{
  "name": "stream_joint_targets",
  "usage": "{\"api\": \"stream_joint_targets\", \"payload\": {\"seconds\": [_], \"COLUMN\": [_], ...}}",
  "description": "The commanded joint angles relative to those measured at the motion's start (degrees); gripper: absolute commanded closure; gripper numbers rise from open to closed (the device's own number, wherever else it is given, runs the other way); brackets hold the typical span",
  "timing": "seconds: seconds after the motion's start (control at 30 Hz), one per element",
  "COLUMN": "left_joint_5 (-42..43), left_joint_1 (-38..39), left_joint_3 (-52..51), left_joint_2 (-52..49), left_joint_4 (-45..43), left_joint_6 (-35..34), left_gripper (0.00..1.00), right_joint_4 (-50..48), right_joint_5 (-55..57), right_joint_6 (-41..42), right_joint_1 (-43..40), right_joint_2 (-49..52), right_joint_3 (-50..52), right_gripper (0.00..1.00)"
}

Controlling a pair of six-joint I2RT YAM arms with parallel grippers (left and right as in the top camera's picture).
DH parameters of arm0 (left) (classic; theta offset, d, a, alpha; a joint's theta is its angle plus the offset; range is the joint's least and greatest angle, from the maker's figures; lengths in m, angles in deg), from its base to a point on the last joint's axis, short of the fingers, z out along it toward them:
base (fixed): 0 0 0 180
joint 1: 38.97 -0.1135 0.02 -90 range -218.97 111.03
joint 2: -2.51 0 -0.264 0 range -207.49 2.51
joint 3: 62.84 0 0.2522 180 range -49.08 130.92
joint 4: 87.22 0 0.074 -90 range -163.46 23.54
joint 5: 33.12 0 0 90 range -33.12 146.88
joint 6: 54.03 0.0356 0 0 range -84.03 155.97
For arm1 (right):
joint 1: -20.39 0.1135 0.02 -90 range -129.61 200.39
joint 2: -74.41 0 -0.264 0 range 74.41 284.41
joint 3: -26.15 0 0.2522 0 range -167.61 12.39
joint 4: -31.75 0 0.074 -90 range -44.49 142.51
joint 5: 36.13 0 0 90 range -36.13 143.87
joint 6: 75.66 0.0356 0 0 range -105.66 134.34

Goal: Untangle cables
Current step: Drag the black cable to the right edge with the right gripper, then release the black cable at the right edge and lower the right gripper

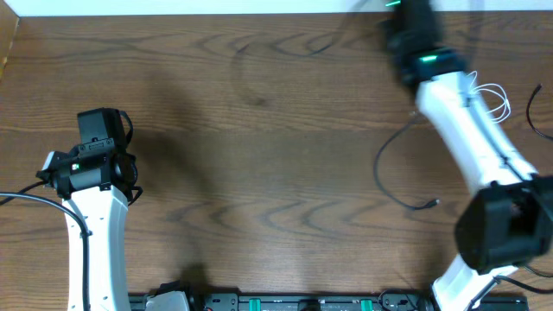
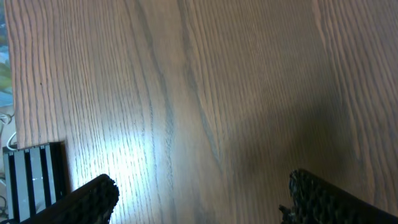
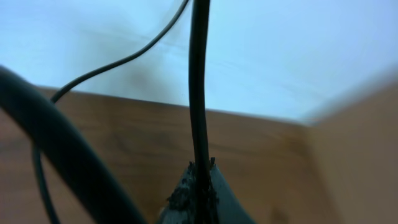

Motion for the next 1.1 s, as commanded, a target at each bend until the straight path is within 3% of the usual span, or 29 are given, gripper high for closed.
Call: {"api": "stream_joint_targets", "payload": {"seconds": [0.0,0.1,0.37,0.63,0.77,0.9,1.07], "left_joint_5": [-0.37,-0.37,0.33,2.4,2.4,2.4,2.4], "left_joint_1": [-0.33,-0.33,-0.33,-0.31,-0.31,-0.31,-0.33], "left_joint_3": [0.11,0.11,0.07,0.07,0.07,0.07,0.07], "left_joint_2": [0.17,-0.15,-2.23,-3.23,-3.23,-3.26,-3.23], "left_joint_4": [0.33,0.33,0.11,0.07,0.09,0.11,0.07], "left_joint_6": [-0.74,-0.74,-0.74,-0.76,-0.74,-0.74,-0.74], "left_gripper": [0.11,0.11,0.11,0.11,0.11,0.11,0.11], "right_joint_4": [1.01,3.39,6.14,5.84,11.17,15.98,20.87], "right_joint_5": [7.54,7.93,4.72,3.1,-3.8,-6.56,-8.2], "right_joint_6": [-0.66,0.26,3.17,1.09,2.27,7.43,7.56], "right_joint_1": [-10.34,-19.12,-31.41,-33.22,-33.79,-35.1,-35.95], "right_joint_2": [-4.66,-7.69,-14.01,-14.86,-13.51,-10.23,-5.7], "right_joint_3": [-0.15,-0.15,-0.15,-0.04,0.02,0.02,0.02], "right_gripper": [0.99,0.99,0.99,0.99,0.99,0.99,0.99]}}
